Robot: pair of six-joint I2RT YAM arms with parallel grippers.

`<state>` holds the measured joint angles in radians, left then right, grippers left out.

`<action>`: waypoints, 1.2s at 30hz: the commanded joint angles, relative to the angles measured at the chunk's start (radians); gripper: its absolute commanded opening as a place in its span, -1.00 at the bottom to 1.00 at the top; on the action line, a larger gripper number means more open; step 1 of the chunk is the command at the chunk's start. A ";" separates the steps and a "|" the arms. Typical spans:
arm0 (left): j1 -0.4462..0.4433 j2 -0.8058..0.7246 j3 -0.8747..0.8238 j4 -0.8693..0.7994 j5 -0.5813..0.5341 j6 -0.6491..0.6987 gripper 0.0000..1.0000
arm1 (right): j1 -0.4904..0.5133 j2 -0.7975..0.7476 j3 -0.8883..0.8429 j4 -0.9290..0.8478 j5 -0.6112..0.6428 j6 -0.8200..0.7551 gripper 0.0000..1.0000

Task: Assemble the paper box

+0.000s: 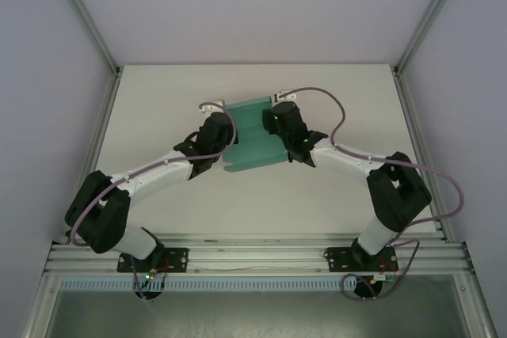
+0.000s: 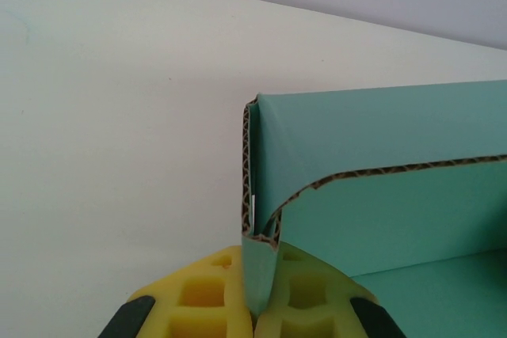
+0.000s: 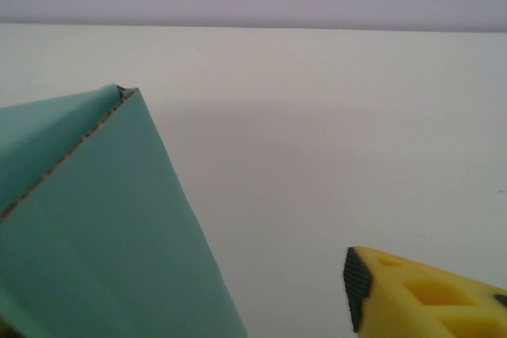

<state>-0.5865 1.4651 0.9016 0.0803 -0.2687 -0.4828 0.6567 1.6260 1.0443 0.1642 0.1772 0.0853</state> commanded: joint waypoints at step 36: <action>-0.107 0.537 0.544 -0.724 0.090 1.083 -1.00 | -0.134 -0.669 -0.301 -0.545 -0.020 0.231 1.00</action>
<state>-0.6697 1.9446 1.4109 -0.6350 -0.0502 0.5453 0.5289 0.9794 0.7563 -0.3752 0.1322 0.2966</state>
